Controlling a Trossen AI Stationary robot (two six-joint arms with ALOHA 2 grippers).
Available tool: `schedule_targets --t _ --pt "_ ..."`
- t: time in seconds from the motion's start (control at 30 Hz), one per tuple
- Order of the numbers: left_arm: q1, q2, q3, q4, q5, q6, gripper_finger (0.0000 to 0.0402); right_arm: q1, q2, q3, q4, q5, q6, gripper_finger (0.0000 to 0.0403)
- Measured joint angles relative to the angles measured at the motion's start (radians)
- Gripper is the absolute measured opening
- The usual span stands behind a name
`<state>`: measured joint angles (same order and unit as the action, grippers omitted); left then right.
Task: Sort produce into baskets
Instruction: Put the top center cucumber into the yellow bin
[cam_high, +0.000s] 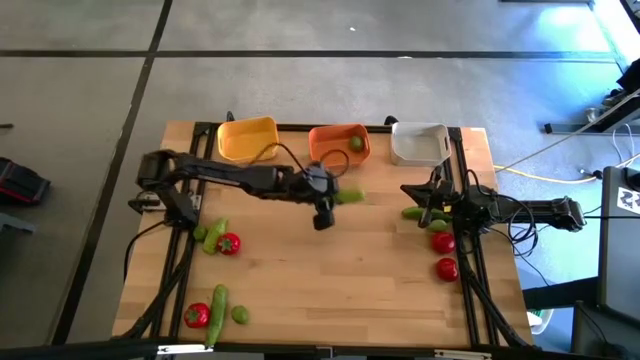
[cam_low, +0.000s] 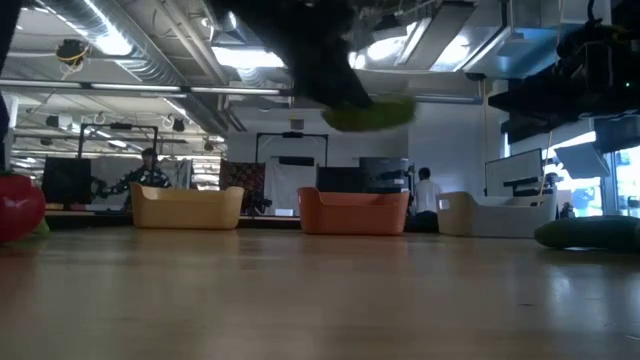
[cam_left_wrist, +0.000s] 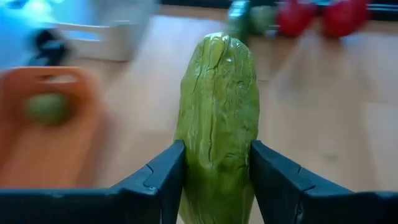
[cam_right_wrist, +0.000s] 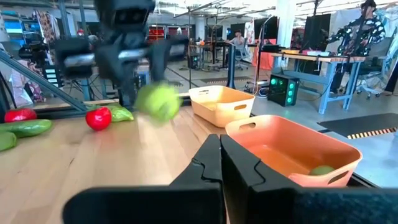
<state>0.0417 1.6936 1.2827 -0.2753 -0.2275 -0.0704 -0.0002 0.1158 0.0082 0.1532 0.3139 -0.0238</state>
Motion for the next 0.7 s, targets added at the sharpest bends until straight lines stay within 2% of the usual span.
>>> schedule_targets --t 0.17,0.4,0.7 --pt "0.044 -0.123 0.000 -0.145 -0.135 0.019 0.0161 0.000 0.000 0.000 0.001 0.000 0.000 0.0000" --pt "0.146 -0.254 -0.005 -0.316 -0.236 -0.009 0.0161 0.000 0.000 0.000 -0.002 0.000 -0.005 0.0000" --pt "0.337 -0.393 -0.173 -0.312 -0.295 -0.082 0.0162 0.000 0.000 0.000 -0.008 0.009 -0.003 0.0000"
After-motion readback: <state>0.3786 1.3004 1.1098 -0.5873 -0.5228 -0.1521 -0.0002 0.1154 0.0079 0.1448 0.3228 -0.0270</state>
